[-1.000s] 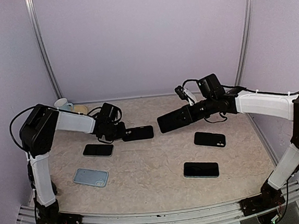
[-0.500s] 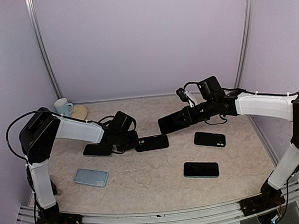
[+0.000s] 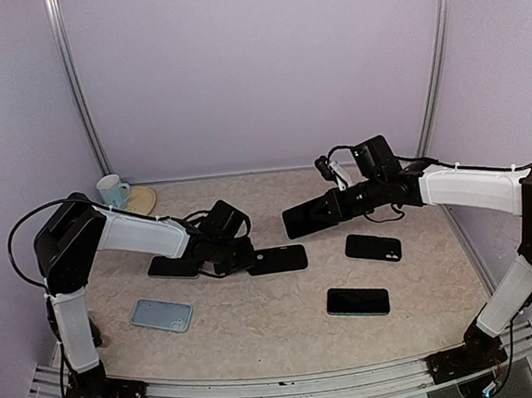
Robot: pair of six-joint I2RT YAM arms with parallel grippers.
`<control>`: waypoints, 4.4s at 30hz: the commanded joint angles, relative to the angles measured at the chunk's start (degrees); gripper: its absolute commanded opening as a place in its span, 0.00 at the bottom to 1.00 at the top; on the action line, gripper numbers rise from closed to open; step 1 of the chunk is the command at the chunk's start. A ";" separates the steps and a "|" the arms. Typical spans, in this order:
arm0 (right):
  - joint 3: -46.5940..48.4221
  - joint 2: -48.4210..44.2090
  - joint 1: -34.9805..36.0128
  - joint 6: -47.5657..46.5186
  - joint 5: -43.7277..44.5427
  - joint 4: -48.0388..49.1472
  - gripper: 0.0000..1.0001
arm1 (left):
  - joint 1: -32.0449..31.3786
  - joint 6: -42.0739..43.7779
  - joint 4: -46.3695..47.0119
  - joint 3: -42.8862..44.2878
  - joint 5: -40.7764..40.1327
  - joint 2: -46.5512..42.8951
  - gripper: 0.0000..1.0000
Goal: Put the phone into the phone case
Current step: Move the phone case to the center of the board, then install the phone into the phone case.
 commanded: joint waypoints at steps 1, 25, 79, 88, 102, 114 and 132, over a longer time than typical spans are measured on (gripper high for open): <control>0.17 -3.23 -0.43 -0.67 0.59 1.55 0.00 | -0.33 0.45 -3.16 0.63 0.03 -2.97 0.44; 0.69 -4.55 -0.61 -1.32 1.19 0.27 0.00 | -1.71 13.28 4.30 -7.95 -22.77 -30.55 0.99; 14.50 21.00 -0.60 17.40 -18.29 1.65 0.00 | 1.88 11.94 44.88 -25.34 8.62 -16.66 0.99; 17.54 24.38 -0.60 17.34 -19.06 0.48 0.00 | 1.99 8.99 44.65 -24.43 11.47 -13.71 0.99; 18.34 26.44 -0.61 16.95 -19.36 -0.09 0.00 | 3.27 6.43 34.99 -18.84 14.87 -9.10 0.99; 15.13 26.30 -0.61 18.21 -19.81 1.76 0.00 | 3.43 4.82 35.56 -18.49 13.75 -6.74 0.99; 13.97 28.96 -1.33 20.66 -21.85 2.90 0.00 | 3.01 3.98 37.43 -17.54 12.81 -3.81 0.99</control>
